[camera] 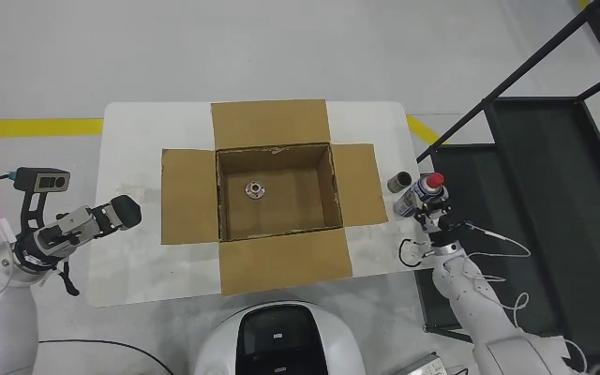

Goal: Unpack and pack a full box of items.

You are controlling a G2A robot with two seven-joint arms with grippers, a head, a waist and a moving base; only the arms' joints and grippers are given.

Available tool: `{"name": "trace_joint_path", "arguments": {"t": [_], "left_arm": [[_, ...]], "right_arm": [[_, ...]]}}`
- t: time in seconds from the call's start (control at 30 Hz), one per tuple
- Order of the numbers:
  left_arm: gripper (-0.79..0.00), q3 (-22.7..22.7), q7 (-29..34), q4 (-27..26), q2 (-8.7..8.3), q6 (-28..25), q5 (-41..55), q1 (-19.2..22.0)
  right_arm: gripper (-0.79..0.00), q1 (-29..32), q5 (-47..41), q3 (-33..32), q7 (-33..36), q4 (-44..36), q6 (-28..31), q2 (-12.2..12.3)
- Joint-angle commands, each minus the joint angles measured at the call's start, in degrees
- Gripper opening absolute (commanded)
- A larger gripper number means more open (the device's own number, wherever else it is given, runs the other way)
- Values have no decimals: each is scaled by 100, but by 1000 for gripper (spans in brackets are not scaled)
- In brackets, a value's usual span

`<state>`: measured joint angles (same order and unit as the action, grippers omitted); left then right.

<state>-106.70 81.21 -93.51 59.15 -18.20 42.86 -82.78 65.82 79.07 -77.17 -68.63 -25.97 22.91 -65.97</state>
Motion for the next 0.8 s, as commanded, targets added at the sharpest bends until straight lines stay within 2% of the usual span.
{"name": "trace_joint_path", "arguments": {"t": [0.0,0.07,0.1,0.13,0.17,0.5,0.77], "left_arm": [[0,0,0,0,0,0,0,0],[0,0,0,0,0,0,0,0],[0,0,0,0,0,0,0,0],[0,0,0,0,0,0,0,0],[0,0,0,0,0,0,0,0],[0,0,0,0,0,0,0,0],[0,0,0,0,0,0,0,0]], "right_arm": [[-785,-124,37,61,-52,232,-1,-29],[-785,-228,51,109,-110,429,6,-57],[-594,-273,52,131,-121,511,17,-70],[-345,-308,63,155,-139,581,17,-83],[0,-338,73,177,-147,645,22,-94],[0,-476,85,284,-266,967,77,-135],[0,-385,-27,90,-748,825,491,74]]}}
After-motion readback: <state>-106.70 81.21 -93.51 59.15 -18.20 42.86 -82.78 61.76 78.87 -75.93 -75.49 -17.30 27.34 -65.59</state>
